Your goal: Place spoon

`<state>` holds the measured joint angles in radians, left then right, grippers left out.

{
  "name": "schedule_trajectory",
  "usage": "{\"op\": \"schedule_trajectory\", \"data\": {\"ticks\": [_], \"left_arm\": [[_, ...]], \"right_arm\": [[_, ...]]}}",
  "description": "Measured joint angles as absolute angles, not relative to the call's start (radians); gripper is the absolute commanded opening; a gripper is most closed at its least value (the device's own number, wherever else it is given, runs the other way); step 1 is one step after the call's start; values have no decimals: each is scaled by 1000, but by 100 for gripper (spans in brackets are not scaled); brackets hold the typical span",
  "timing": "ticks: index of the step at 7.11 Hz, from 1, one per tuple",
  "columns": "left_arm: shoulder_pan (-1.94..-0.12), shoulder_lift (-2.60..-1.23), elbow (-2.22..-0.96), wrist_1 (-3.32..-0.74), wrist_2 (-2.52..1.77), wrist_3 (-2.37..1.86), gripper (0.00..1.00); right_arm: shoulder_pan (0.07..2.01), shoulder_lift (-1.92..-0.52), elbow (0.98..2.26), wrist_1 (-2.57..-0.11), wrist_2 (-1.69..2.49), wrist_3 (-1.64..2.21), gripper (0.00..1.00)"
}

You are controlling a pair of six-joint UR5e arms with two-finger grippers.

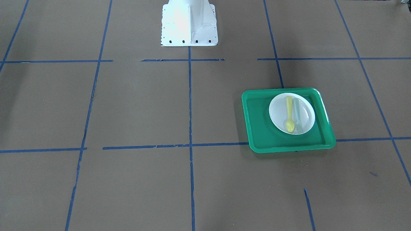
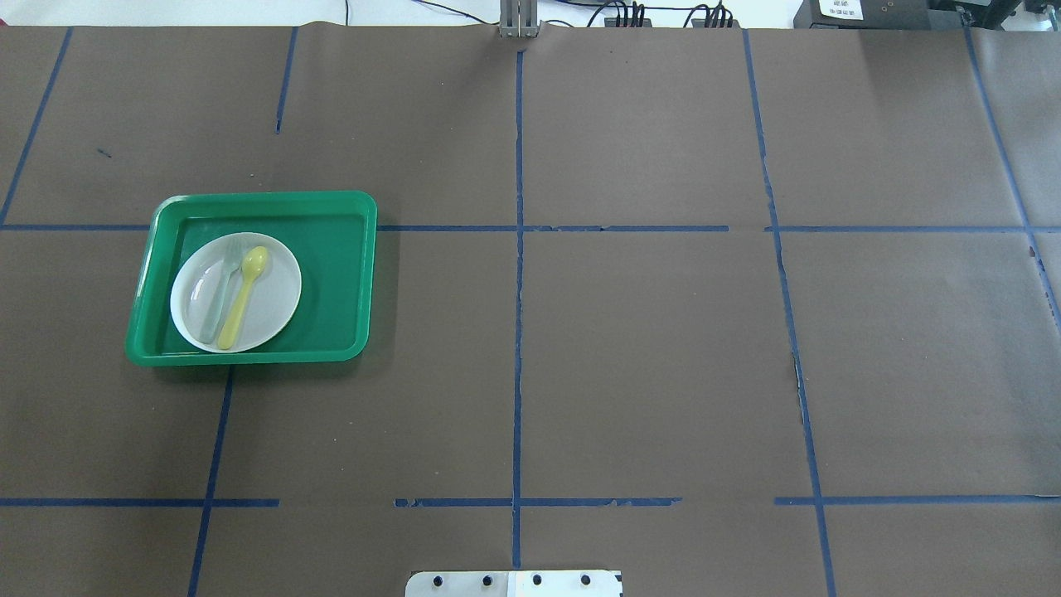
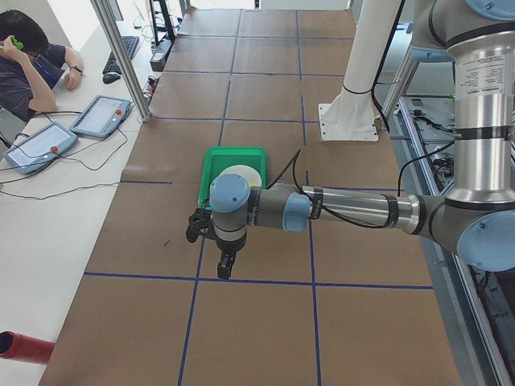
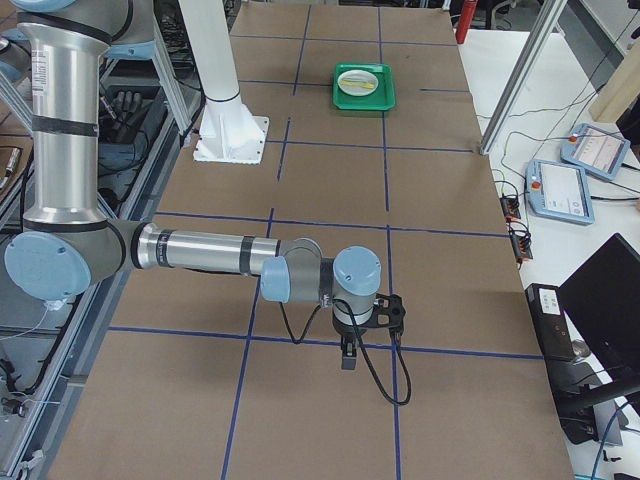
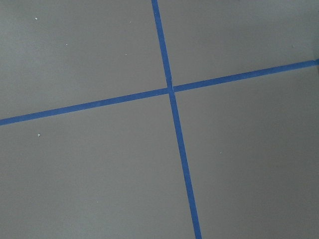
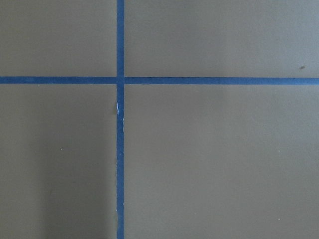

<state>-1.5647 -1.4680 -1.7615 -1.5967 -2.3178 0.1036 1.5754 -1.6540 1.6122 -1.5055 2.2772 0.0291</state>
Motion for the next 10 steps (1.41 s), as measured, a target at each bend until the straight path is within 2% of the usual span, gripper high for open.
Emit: {"op": "schedule_trajectory", "data": {"ticks": [3,5,7,10], "left_arm": [[-1565,-1469,-1765,-1618,-2316,99,100],[-1542,-1478,-1766,-1749,-2317,71,100],[-1431,-1506,-1770,-1901,-2313,-111,100],[-1183,-1623,-1772,-1992,-2247,-408,100]], "right_arm": [[1575,-1655,1612,-1505,2278,29,100],[1575,-1655,1612,-1506,2278,29,100],[1575,-1655,1612,-1506,2278,29,100],[1575,-1654,1612,-1506,2278,29,100]]}}
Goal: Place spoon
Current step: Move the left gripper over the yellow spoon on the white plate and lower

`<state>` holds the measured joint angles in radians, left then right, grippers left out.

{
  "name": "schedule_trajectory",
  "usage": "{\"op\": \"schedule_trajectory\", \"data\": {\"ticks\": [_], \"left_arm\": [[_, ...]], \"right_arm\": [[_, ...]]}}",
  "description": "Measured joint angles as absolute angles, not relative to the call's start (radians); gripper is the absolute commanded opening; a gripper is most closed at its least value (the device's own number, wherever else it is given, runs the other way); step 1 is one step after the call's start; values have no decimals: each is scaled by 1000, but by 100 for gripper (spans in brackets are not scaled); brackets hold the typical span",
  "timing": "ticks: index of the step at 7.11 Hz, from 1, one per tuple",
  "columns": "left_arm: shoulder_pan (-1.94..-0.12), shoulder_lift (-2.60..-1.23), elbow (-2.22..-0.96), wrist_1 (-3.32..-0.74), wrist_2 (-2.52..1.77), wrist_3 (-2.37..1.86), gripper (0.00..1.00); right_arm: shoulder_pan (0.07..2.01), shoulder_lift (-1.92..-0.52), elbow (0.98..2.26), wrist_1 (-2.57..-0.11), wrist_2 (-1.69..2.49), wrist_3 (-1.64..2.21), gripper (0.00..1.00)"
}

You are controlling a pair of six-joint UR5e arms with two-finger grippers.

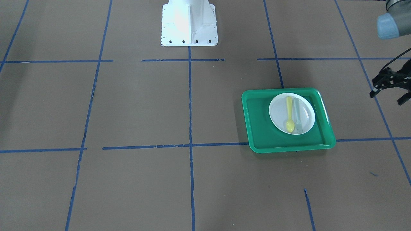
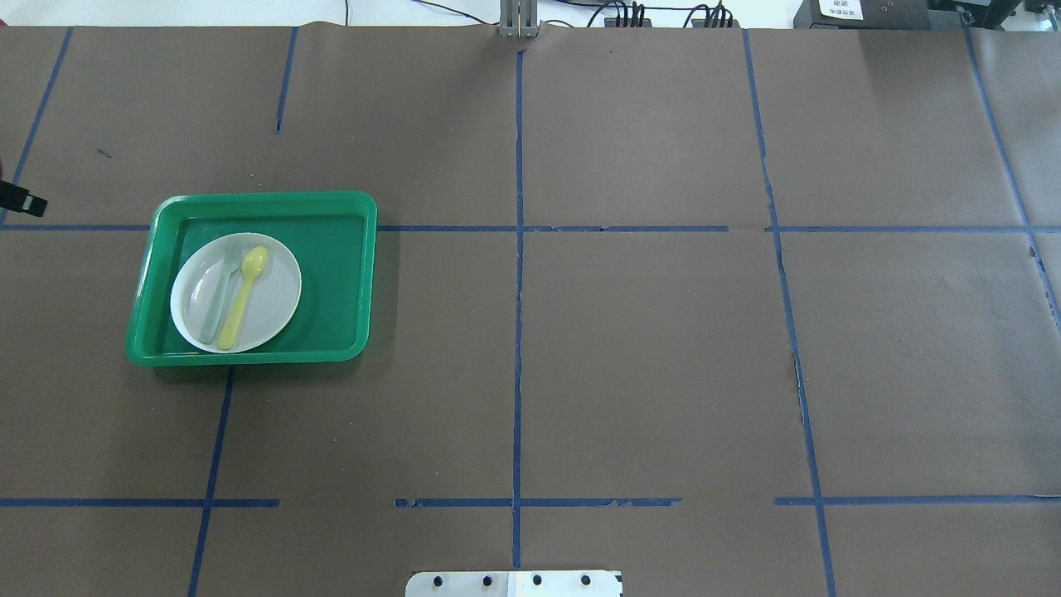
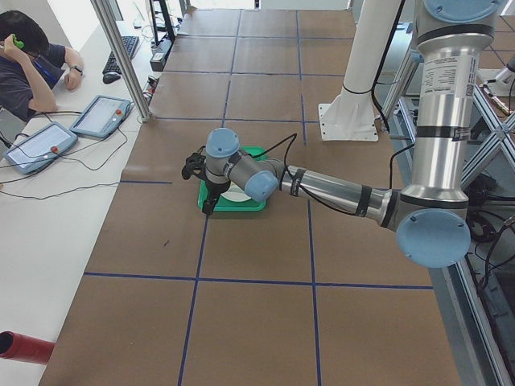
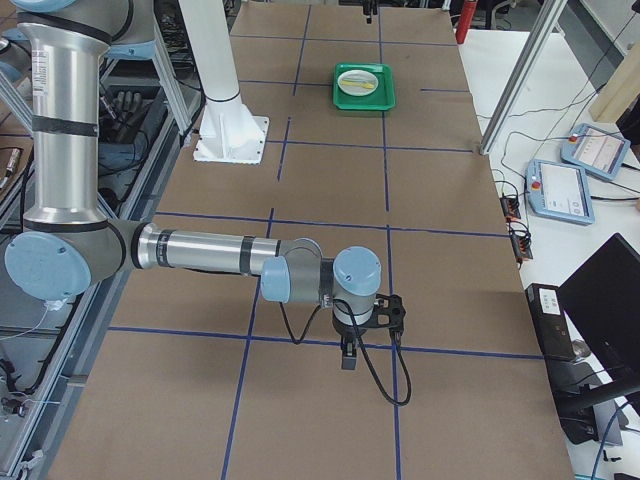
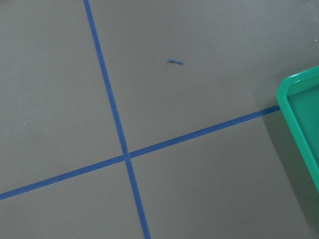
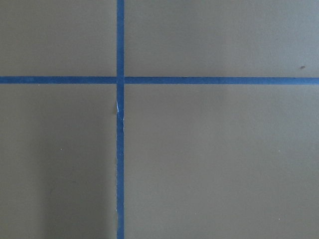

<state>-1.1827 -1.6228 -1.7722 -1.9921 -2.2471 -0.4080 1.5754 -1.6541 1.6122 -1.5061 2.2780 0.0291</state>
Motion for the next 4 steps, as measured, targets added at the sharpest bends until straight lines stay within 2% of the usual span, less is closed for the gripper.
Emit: {"op": "schedule_trajectory", "data": {"ticks": [2,3,4], "left_arm": [[-1007,-1706,-1757,-2029,-2123,-592,100],[-936,-1735,-1746,-2034,-2078,-661,96],[-880,-1756,-1731,-2036,-2043,-718,64]], "right_arm": [[1575,-1655,1612,-1506,2278,29,100],[1575,-1655,1612,-1506,2278,29,100],[1575,-1655,1612,-1506,2278,29,100]]}}
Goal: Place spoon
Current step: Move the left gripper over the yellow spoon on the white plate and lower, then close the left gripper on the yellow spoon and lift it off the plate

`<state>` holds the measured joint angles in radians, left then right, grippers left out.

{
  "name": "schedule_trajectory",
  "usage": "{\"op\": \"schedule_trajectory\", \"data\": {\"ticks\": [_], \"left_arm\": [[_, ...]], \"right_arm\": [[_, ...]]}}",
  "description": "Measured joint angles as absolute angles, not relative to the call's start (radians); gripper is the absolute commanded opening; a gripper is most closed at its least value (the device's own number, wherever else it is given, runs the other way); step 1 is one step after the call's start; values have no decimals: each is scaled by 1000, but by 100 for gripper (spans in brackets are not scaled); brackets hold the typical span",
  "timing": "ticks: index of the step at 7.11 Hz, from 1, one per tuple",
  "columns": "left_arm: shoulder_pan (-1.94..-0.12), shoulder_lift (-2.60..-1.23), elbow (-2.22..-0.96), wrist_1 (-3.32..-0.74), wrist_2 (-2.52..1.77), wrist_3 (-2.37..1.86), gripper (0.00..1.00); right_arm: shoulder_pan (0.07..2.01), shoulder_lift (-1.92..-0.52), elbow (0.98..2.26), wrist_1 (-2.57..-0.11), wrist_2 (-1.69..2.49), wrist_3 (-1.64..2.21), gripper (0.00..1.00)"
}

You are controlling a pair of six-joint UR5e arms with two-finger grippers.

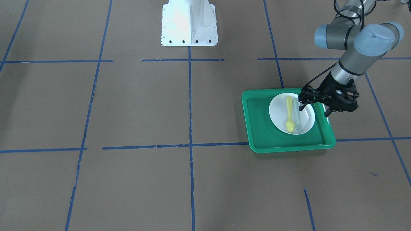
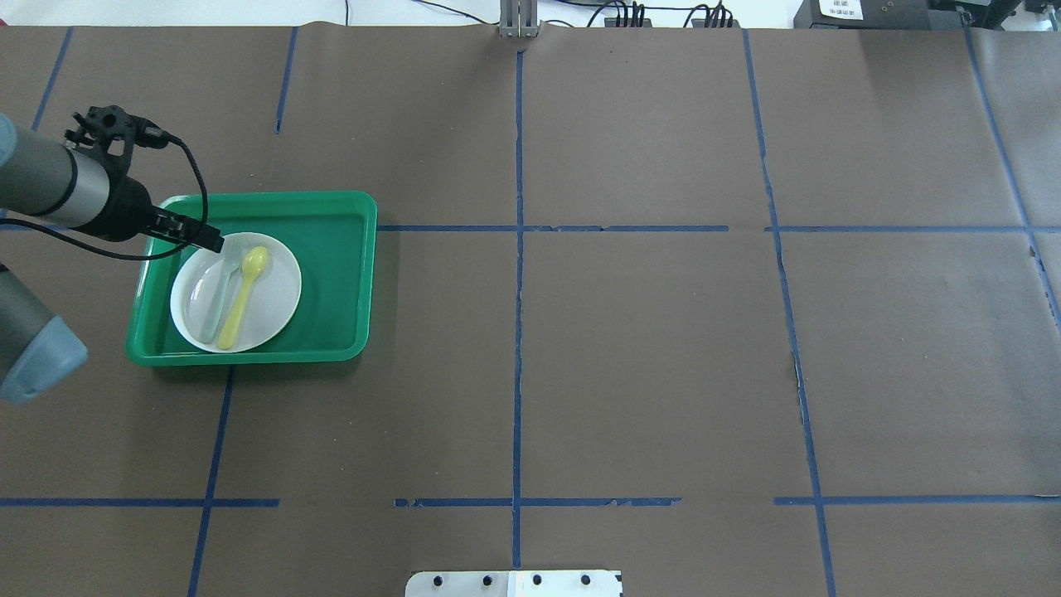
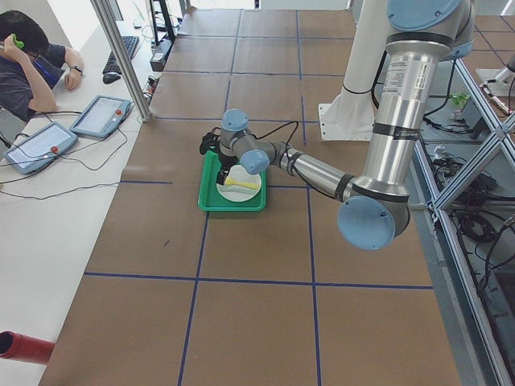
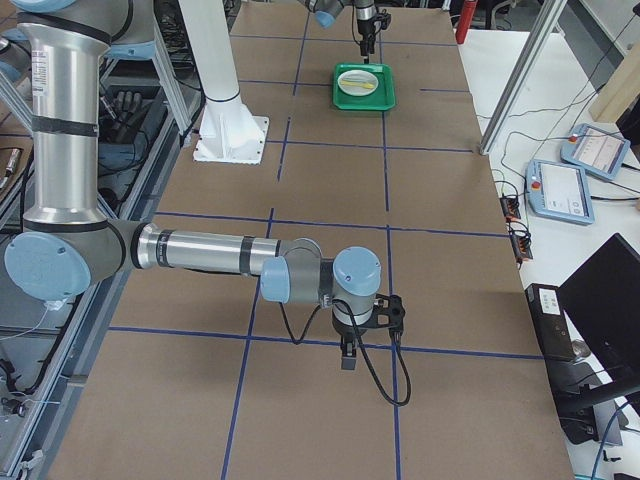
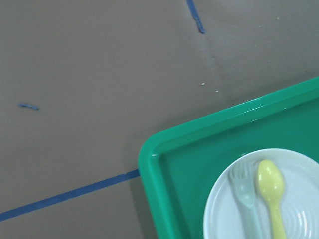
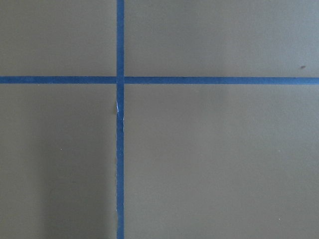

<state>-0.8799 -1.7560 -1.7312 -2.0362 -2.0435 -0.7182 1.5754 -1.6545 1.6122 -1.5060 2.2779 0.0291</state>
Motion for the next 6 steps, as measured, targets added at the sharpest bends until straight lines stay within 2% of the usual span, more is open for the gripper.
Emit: {"op": "schedule_trajectory", "data": {"ticks": [6], "left_arm": [[-778,-1795,-1660,-2038,-2004,-793,62]], "right_arm": [[1575,-1654,1612,-1505,2278,29,100]]}}
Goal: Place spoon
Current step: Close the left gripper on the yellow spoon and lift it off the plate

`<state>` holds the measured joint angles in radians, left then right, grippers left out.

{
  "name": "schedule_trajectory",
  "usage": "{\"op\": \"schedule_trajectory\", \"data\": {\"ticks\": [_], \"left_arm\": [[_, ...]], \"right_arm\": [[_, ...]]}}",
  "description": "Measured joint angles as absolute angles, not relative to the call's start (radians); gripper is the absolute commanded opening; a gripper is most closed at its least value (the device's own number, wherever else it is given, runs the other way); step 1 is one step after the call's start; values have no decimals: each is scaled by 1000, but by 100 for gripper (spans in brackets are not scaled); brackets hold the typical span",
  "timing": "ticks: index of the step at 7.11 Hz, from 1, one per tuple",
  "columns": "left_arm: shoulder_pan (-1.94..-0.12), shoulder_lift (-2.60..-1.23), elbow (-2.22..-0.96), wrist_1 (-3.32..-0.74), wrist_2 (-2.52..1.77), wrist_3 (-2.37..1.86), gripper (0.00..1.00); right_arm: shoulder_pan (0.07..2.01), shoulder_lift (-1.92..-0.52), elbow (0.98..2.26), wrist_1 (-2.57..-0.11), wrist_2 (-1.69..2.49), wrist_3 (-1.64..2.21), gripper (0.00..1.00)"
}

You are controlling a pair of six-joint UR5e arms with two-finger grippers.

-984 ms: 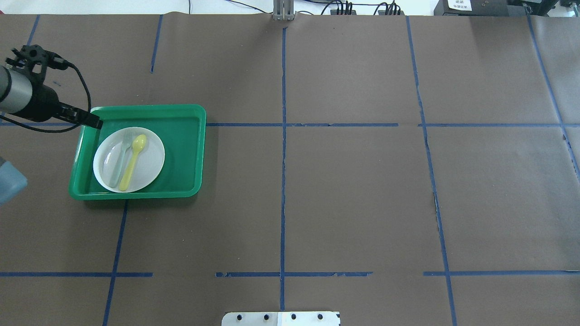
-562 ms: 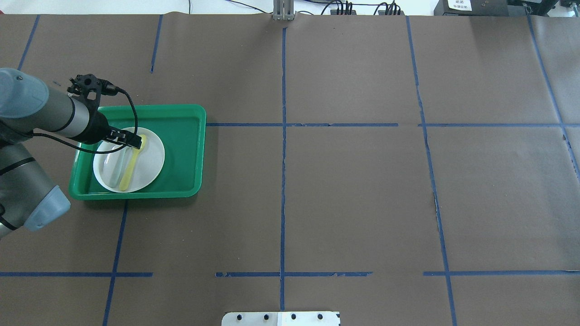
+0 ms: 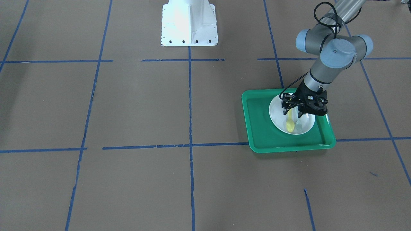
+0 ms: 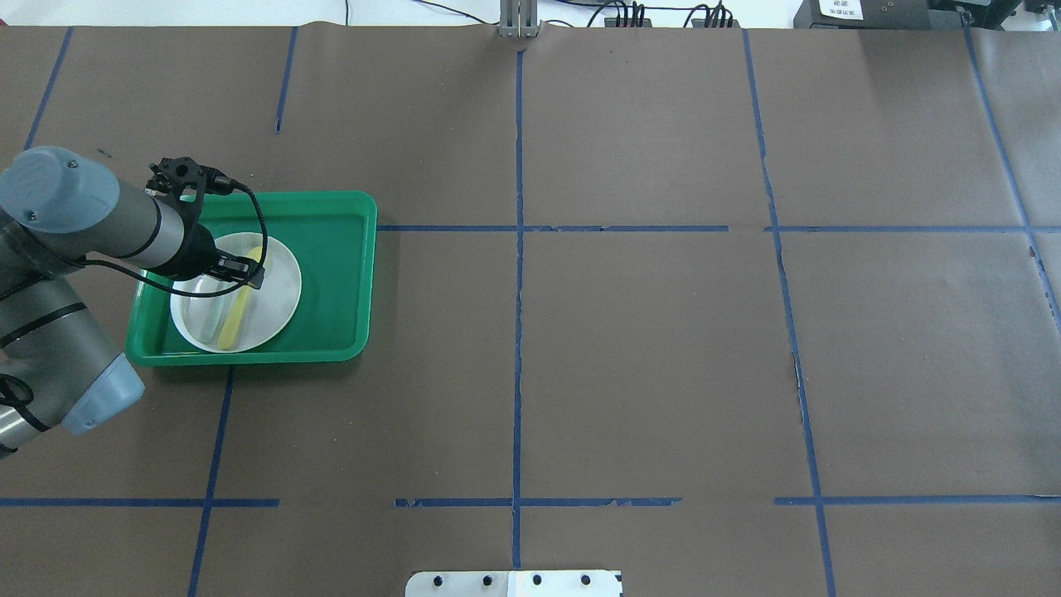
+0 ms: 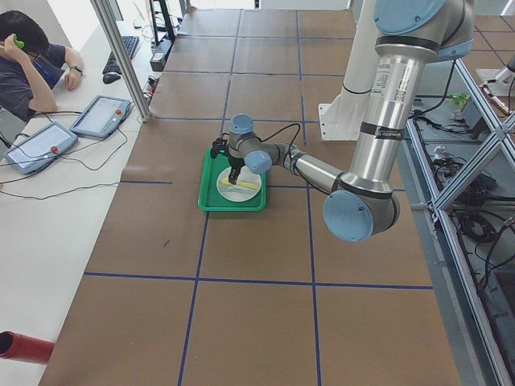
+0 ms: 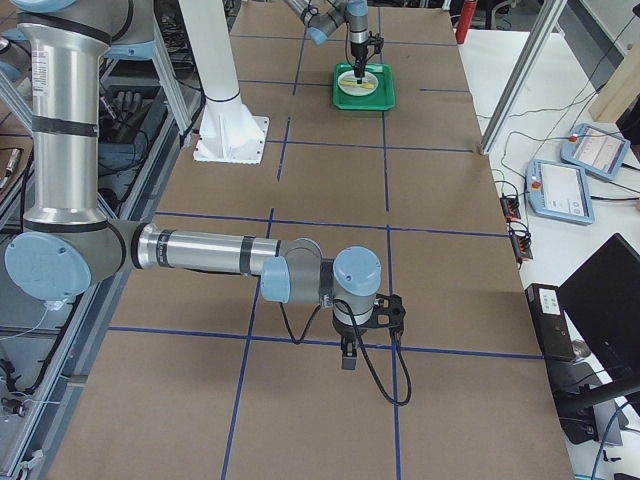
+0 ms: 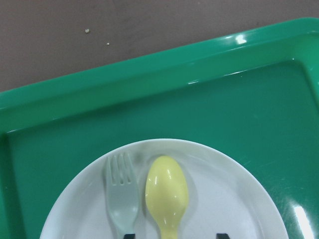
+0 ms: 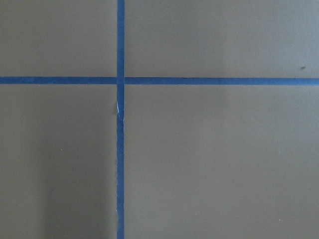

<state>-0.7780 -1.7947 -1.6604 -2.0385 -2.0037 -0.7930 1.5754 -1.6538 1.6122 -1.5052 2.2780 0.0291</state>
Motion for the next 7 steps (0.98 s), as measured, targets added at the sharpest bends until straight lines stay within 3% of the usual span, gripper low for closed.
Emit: {"op": "schedule_trajectory", "data": {"ticks": [6,7], "left_arm": [[-761,-1795,-1633,-2039,-2010,-793,62],[-761,-1795,-1633,-2039,-2011,-793,56]], "right_arm": [[1575,-1654,1612,-1505,2278,29,100],[1575,-1654,1612,-1506,2278,29,100]]}}
